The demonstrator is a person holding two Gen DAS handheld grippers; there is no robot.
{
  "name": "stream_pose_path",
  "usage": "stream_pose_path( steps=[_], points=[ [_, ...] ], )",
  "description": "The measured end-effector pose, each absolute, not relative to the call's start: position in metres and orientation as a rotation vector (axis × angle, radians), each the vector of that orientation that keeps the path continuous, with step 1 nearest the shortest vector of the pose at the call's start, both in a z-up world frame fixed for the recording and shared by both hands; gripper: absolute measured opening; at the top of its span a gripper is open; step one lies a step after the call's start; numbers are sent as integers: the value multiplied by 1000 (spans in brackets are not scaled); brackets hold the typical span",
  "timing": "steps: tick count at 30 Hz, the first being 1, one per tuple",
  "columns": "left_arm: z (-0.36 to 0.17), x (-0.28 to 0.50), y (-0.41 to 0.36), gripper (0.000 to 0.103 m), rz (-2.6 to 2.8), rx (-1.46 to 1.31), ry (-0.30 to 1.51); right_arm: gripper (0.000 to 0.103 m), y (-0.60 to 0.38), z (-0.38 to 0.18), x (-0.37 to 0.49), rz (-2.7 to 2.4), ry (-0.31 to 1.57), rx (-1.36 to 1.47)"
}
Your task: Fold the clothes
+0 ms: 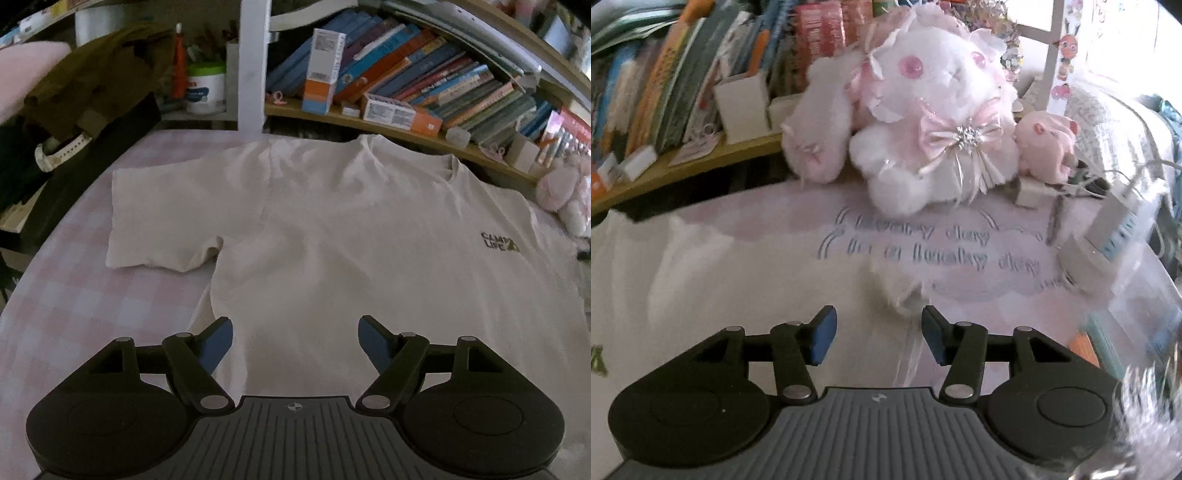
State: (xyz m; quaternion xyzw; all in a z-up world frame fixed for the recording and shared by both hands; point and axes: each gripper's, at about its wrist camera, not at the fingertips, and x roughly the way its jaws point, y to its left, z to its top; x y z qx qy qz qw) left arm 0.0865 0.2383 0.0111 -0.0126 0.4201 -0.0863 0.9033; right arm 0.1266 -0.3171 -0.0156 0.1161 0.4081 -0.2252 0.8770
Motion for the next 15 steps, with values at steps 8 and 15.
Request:
stream_pose_path(
  steps=[8,15],
  points=[
    [10,84,237,77,-166,-29,880,6,-341,-18,137,-513,852,269],
    [9,84,241,77,-151,-28,889,6,-344,-18,148,-521,862,228]
  ],
)
